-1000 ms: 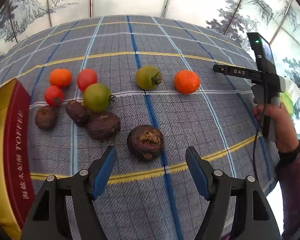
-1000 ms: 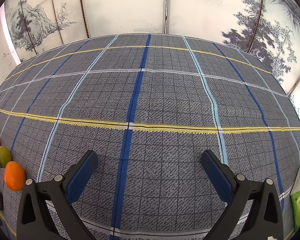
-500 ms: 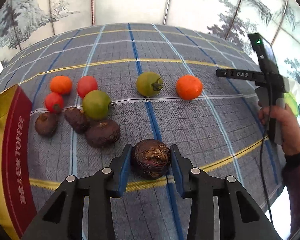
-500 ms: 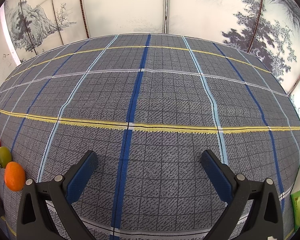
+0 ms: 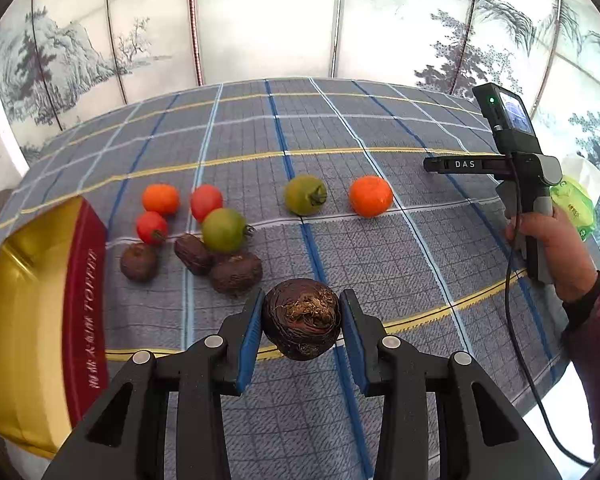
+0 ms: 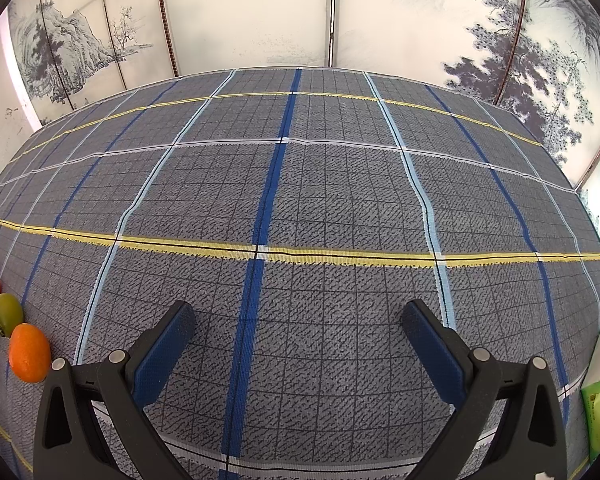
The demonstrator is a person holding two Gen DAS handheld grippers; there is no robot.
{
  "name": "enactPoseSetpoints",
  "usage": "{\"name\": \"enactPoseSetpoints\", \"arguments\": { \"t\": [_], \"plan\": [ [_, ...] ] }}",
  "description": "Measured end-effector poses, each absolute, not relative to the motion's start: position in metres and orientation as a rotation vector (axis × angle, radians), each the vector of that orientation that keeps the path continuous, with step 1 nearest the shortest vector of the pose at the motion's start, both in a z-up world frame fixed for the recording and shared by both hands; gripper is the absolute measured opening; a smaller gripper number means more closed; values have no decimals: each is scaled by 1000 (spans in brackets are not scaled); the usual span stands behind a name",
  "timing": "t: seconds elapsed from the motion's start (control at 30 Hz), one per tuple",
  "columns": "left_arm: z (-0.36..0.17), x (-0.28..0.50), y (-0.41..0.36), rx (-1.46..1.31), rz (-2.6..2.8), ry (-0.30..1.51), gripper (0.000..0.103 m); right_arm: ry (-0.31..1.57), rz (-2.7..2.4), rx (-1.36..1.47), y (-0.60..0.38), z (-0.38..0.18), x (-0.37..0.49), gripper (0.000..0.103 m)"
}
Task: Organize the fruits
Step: 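Carry the dark brown fruit with the left gripper into the gold tray and release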
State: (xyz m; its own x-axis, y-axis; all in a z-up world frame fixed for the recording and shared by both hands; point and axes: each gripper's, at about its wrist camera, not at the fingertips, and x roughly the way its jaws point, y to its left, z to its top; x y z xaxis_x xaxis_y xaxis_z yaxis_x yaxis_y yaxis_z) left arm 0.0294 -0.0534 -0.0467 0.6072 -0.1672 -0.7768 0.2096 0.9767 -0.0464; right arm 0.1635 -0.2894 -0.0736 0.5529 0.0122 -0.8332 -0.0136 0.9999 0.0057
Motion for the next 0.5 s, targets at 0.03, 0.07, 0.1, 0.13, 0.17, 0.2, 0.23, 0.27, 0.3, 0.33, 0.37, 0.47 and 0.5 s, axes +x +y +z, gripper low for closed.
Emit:
{"name": "enactPoseSetpoints", "arguments": {
  "t": [0.03,0.07,0.1,0.13,0.17,0.2,0.23,0.27,0.3,0.33,0.37,0.47,0.5],
  "plan": [
    [-45,28,-51,51,-209,889,39,985,15,-1,-289,-74,163,103],
    [-43,27,-49,52,-201,886,39,985,15,-1,-289,-74,163,103],
    [-42,26,-46,52,-196,885,39,985,15,-1,-289,-74,163,103],
    [-40,25,-43,52,-189,884,39,985,15,-1,-289,-74,163,103],
    [-38,24,-40,55,-177,880,39,985,15,-1,-289,-74,163,103],
    [-37,19,-47,61,-163,876,39,985,15,-1,-289,-74,163,103],
    [-34,16,-44,70,-150,870,39,985,15,-2,-289,-74,163,103],
    [-32,14,-41,75,-140,863,39,985,15,-1,-289,-74,163,103],
    [-30,12,-38,79,-126,856,39,985,15,-1,-289,-74,163,103],
    [-28,10,-34,82,-110,851,39,985,15,-1,-289,-74,163,103],
    [-26,10,-29,81,-99,848,39,985,15,-1,-289,-74,162,103],
    [-21,7,-12,78,-63,849,39,985,15,-2,-289,-74,163,103],
    [-20,7,-7,79,-50,849,39,985,15,-1,-289,-74,162,103]
  ]
}}
